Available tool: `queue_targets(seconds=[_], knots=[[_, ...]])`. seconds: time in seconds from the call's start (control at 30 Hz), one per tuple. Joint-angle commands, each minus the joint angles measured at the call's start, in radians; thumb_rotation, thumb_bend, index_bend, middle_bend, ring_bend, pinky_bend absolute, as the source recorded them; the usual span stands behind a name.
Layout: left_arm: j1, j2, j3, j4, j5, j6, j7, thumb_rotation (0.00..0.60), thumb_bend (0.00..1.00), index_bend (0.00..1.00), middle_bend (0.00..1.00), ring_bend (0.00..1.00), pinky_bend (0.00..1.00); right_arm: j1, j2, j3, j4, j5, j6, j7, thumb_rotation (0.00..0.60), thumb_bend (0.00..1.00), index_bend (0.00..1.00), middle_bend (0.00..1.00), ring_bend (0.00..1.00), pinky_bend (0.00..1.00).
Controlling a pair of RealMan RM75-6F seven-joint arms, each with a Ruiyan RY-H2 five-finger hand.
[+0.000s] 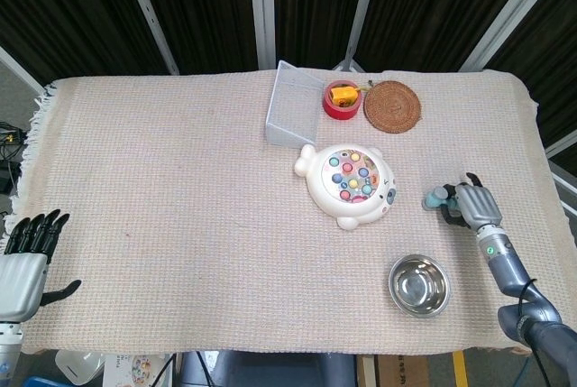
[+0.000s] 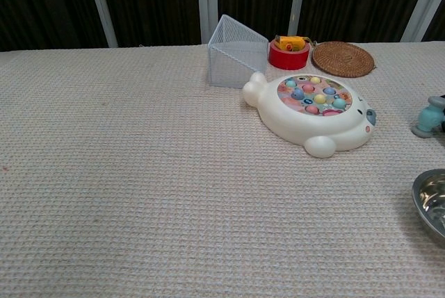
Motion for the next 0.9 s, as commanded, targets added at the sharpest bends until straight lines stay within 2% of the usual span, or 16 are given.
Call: queue_targets(seconds=[0.03, 0.23, 0.43, 0.57, 0.9], knots=[[-0.001, 0.0, -0.001, 0.0, 0.001, 0.0, 0.0, 0.6, 0.09, 0.0, 0.0, 0.0, 0.0, -0.001, 0.004, 0.002, -0.007, 0.002, -0.005, -0.001, 0.6, 0.54, 0.53, 0.52, 0.3, 0.0], [-0.001, -0.002, 0.0, 0.002, 0.0, -0.002, -0.001, 0.6, 0.09, 0.0, 0.0, 0.0, 0.0, -0.006, 0.007, 0.006, -0.014, 0.006, -0.009, -0.005, 0.6, 0.47, 0.52, 0.51, 0.29, 0.0], [-0.001, -0.004, 0.0, 0.004, -0.002, -0.003, -0.002, 0.6, 0.09, 0.0, 0.0, 0.0, 0.0, -0.009, 0.009, 0.008, -0.017, 0.007, -0.012, -0.007, 0.6, 0.46, 0.52, 0.51, 0.29, 0.0], [-0.002, -0.004, -0.001, 0.003, -0.003, -0.003, -0.001, 0.6, 0.09, 0.0, 0.0, 0.0, 0.0, -0.008, 0.014, 0.01, -0.024, 0.005, -0.014, -0.007, 0.6, 0.42, 0.51, 0.5, 0.28, 0.0], [-0.002, -0.008, -0.001, 0.008, -0.011, -0.009, -0.003, 0.6, 0.09, 0.0, 0.0, 0.0, 0.0, 0.025, 0.054, 0.025, -0.064, 0.024, -0.087, -0.032, 0.6, 0.42, 0.45, 0.46, 0.24, 0.0]])
